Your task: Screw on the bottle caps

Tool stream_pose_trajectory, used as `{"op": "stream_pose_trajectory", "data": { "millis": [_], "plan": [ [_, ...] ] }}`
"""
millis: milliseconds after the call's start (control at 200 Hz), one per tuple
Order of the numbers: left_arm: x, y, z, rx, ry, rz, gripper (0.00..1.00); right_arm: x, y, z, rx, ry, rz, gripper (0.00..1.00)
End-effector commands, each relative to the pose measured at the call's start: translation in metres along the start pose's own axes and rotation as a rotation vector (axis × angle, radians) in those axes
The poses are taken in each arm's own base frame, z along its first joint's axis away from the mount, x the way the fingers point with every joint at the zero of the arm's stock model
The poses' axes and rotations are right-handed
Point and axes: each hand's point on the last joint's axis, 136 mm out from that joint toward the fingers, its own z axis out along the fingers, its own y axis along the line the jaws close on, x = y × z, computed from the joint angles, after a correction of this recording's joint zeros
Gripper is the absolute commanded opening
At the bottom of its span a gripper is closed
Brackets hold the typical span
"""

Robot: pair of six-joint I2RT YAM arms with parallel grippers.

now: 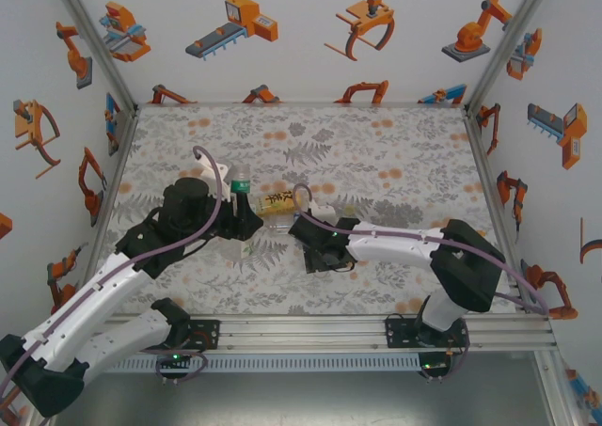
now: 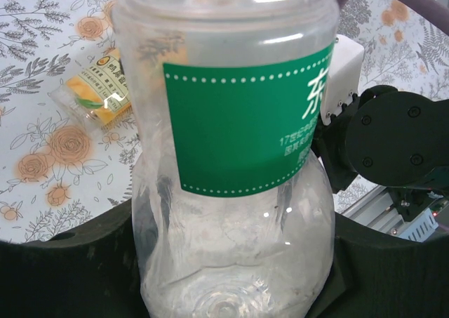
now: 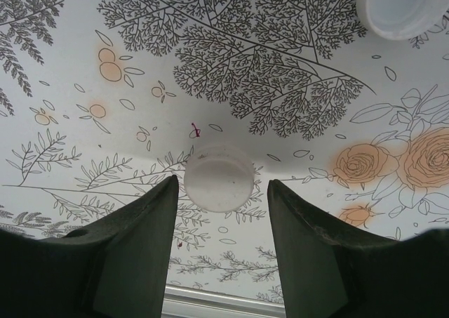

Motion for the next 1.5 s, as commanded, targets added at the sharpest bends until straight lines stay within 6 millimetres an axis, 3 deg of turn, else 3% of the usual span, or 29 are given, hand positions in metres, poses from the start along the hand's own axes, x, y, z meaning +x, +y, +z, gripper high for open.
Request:
{"op": "stream_pose_trajectory", "data": {
  "millis": [0, 1227, 1497],
  "plan": [
    [-0.001, -0.003, 0.004, 0.02, -0.003, 0.0, 0.0, -0.004, 0.01, -0.001, -0.014, 0.005, 0.006, 0.51],
    [0.001, 0.0, 0.005, 0.01, -0.011, -0.005, 0.0, 0.004, 0.011, 0.01, 0.023, 0.064, -0.007, 0.45],
    [0.004, -0.002, 0.005, 0.027, 0.001, 0.015, 0.0, -0.001, 0.009, 0.003, 0.021, 0.04, -0.003, 0.36]
  ]
}}
